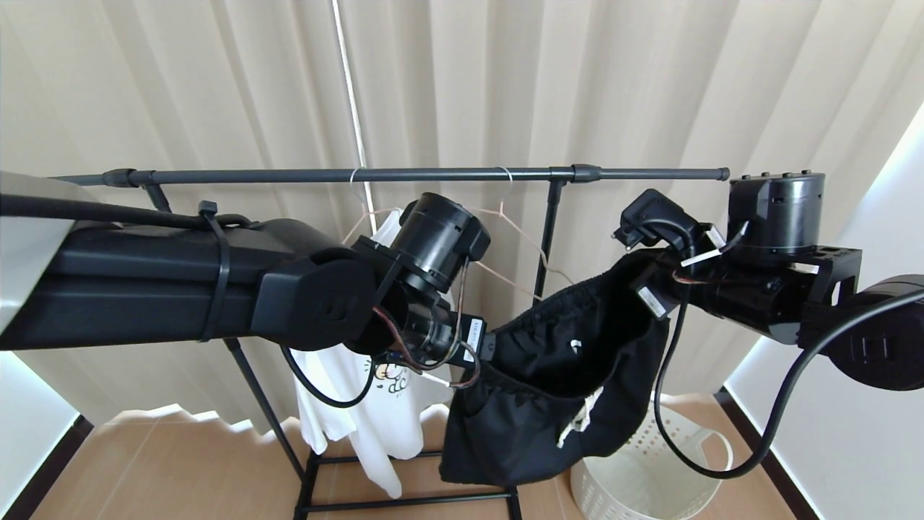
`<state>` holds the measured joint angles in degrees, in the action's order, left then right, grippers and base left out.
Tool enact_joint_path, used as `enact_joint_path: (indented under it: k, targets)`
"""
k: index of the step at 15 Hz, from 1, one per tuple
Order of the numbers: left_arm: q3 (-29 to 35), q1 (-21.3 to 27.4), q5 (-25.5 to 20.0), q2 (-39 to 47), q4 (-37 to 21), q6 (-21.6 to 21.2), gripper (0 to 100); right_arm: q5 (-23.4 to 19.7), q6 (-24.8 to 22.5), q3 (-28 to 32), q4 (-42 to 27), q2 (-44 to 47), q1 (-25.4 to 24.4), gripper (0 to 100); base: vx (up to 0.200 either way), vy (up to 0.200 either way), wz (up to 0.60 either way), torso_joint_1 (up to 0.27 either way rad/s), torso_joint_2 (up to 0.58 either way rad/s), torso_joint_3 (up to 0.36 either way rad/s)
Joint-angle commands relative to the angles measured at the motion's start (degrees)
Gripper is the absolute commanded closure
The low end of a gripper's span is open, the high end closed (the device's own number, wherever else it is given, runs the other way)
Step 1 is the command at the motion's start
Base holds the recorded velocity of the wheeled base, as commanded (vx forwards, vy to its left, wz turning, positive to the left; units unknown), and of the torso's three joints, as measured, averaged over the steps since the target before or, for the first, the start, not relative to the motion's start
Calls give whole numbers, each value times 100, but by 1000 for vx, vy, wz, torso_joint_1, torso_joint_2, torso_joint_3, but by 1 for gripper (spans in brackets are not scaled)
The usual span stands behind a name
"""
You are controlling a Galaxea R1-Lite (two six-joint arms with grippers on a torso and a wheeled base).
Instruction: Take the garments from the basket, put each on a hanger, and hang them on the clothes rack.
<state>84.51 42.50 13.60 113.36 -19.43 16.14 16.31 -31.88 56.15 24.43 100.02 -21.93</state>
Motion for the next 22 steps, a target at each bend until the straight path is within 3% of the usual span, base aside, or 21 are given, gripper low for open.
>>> enact_joint_path:
  k: [1,5,6,11,13,15,20,22]
  targets:
    - [31,13,-174,90,10,-58,0,4,-90,-8,0,-115,251,100,0,0,0,0,0,0]
    - [128,-145,-1070,37,467,-32,0,39,-310,1,9,-176,655,100,0,0,0,0,0,0]
    - [136,-198,-1123,46,651,-14,0,48,-310,36,27,-176,743,100,0,0,0,0,0,0]
    - [198,-400,-1070,99,1117,153,0,153,-266,555,88,307,963,100,0,0,0,0,0,0]
    - [172,-479,-1044,178,1302,328,0,549,-257,906,888,931,1024,100,0,0,0,0,0,0]
    - [224,-558,-1026,301,1319,320,0,680,-257,924,1204,1081,1015,100,0,0,0,0,0,0]
    - [971,-637,-736,925,1328,223,0,636,-222,836,1222,966,901,100,0,0,0,0,0,0]
    - [1569,-664,-341,1408,1328,240,0,628,-214,652,1231,887,567,100,0,0,0,0,0,0]
